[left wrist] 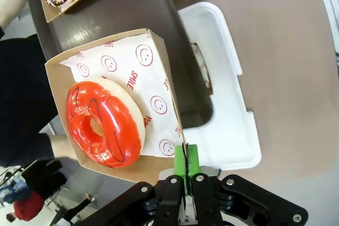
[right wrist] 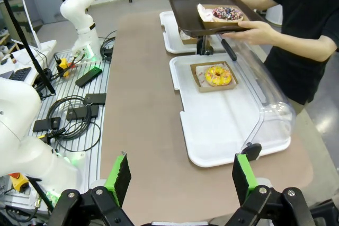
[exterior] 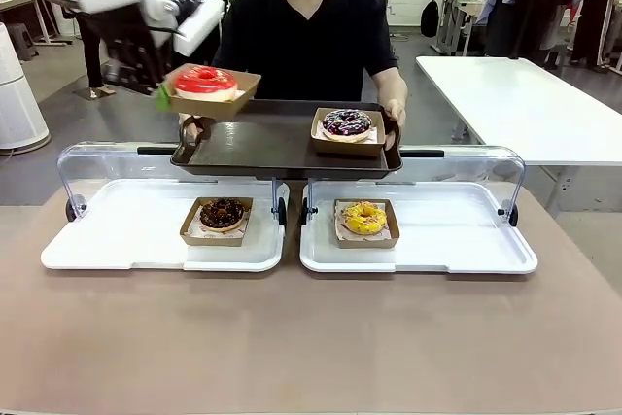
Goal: Provide the desired donut to the person.
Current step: Place the picked Paper togo box onto the Handle tray extended by the person.
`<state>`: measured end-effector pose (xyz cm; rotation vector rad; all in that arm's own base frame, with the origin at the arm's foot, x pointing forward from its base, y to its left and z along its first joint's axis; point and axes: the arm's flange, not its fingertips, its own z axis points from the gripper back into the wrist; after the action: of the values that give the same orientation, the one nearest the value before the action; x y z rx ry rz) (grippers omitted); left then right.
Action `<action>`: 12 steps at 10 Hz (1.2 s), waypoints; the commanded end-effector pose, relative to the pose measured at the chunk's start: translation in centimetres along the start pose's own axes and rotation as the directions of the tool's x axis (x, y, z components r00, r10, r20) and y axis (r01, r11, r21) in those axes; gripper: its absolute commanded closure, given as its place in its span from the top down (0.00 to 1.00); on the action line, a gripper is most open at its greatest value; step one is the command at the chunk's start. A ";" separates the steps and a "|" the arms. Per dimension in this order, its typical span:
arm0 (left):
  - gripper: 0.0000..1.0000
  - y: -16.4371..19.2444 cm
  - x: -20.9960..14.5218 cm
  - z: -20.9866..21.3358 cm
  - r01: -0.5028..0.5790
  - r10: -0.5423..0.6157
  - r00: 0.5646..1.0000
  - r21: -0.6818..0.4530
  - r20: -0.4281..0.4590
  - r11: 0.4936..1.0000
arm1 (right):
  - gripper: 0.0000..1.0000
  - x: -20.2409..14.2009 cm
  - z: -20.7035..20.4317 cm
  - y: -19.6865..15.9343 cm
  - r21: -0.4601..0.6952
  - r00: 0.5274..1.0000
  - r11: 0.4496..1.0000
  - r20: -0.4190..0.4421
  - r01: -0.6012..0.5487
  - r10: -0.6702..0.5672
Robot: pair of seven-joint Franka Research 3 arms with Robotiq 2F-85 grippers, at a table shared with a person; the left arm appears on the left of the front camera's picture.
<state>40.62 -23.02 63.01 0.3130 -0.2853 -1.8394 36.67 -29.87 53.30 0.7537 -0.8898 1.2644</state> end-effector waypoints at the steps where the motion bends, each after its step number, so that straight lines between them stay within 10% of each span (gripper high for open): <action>1: 0.01 3.3 1.0 -1.7 -0.037 0.037 0.999 -0.025 -0.009 0.999 | 1.00 -0.1 0.0 0.1 0.004 1.000 1.000 0.002 0.000 0.000; 8: 0.01 7.2 0.8 -9.7 -0.084 0.085 0.996 -0.137 0.002 0.987 | 1.00 -0.1 0.0 0.1 0.004 1.000 1.000 0.002 0.000 0.000; 11: 0.91 7.0 0.7 -9.8 -0.082 0.085 0.996 -0.135 0.018 0.988 | 1.00 -0.1 0.0 0.1 0.004 1.000 1.000 0.002 0.000 0.000; 12: 1.00 7.0 0.7 -9.6 -0.084 0.088 0.996 -0.134 0.022 0.987 | 1.00 -0.1 0.0 0.1 0.004 1.000 1.000 0.002 0.000 0.000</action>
<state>50.07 -25.78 55.86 0.1941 -0.1816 -1.7889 36.66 -29.88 53.30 0.7536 -0.8898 1.2640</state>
